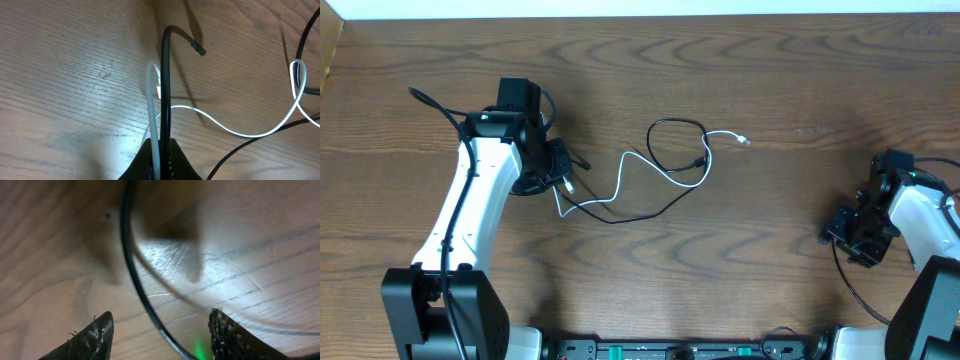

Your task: Untangle cables

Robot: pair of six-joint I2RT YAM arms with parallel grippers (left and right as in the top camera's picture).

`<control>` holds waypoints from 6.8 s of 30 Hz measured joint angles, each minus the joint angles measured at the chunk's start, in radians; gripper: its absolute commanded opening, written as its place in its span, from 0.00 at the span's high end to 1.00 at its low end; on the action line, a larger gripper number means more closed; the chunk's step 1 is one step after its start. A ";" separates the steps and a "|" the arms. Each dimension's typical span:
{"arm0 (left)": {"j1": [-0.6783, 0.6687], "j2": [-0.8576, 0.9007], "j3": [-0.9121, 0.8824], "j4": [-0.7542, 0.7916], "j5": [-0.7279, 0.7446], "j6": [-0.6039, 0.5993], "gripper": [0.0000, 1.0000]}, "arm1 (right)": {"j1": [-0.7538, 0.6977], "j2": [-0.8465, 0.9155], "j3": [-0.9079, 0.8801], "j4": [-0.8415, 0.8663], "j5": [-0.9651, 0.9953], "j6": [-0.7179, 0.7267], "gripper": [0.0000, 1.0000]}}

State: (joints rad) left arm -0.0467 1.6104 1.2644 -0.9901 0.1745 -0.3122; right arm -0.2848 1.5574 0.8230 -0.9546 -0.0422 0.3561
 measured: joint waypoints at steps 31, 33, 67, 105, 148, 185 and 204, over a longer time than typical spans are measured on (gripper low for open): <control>0.000 0.000 0.000 -0.008 0.000 0.000 0.92 | -0.013 0.005 0.291 0.137 0.031 0.035 0.99; 0.000 0.000 0.000 -0.008 0.000 0.000 0.92 | -0.025 0.005 0.358 0.154 0.059 0.048 0.99; 0.000 0.000 0.000 -0.008 0.000 0.000 0.92 | -0.235 0.005 0.547 0.276 0.200 0.159 0.34; -0.154 0.000 0.000 0.108 0.369 0.239 0.92 | 0.600 0.053 0.067 0.802 -0.263 0.073 0.30; -0.154 0.000 0.000 0.104 0.365 0.242 0.65 | 0.353 -0.473 0.226 1.067 -0.363 0.112 0.99; -0.154 0.000 0.000 0.120 0.365 0.242 0.64 | 0.198 -0.326 0.222 0.072 -0.315 -0.003 0.98; -0.154 0.000 0.000 0.121 0.365 0.242 0.64 | 0.265 -0.042 0.222 0.256 -0.309 -0.098 0.96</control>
State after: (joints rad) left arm -0.2012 1.6104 1.2644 -0.8696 0.5396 -0.0700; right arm -0.0196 1.5154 1.0454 -0.6991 -0.3511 0.2584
